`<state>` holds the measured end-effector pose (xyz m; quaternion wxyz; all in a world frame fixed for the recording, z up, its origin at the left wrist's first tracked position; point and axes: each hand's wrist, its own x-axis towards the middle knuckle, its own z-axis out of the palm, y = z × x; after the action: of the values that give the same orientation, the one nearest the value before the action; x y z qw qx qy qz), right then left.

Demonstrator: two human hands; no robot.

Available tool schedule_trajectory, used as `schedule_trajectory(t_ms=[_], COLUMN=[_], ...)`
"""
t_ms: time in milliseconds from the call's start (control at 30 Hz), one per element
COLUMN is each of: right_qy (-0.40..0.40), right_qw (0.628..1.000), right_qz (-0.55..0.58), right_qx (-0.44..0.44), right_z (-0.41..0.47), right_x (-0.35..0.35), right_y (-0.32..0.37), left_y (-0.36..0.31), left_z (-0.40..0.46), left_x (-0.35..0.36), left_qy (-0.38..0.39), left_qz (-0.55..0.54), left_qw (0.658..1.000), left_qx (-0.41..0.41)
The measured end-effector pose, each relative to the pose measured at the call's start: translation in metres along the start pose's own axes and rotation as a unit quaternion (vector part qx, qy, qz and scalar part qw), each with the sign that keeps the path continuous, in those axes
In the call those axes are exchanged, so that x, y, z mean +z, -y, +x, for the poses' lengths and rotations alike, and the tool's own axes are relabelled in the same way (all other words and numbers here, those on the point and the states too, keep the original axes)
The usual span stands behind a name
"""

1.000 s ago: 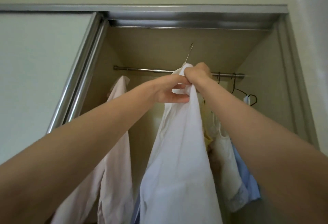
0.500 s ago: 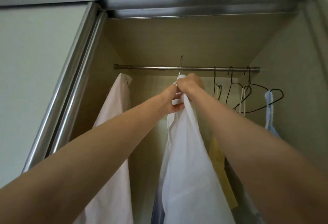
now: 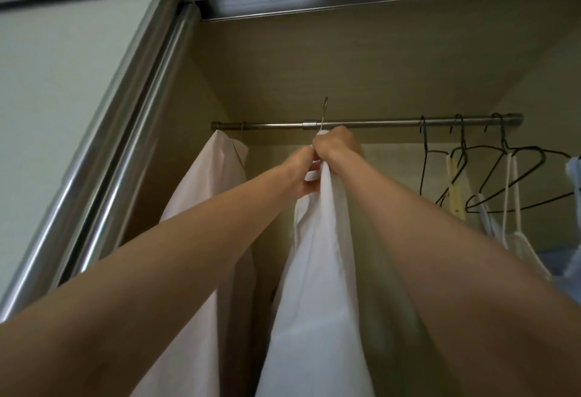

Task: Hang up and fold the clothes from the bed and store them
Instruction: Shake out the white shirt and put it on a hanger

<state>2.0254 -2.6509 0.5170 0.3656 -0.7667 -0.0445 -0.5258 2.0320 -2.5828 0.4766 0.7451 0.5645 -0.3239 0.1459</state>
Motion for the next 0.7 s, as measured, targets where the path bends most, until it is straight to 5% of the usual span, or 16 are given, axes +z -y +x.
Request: schedule_trajectory(t_ms=[700], right_qy=[0.034], right_qw=[0.998], right_qz=[0.053], right_qx=[-0.002], right_z=[0.056], right_x=[0.124], right_y=[0.012], left_y=[0.025], left_z=[0.086], left_x=[-0.083], left_qy=[-0.084], left_qz=[0.023], left_qw=[0.996], left_qx=[0.033])
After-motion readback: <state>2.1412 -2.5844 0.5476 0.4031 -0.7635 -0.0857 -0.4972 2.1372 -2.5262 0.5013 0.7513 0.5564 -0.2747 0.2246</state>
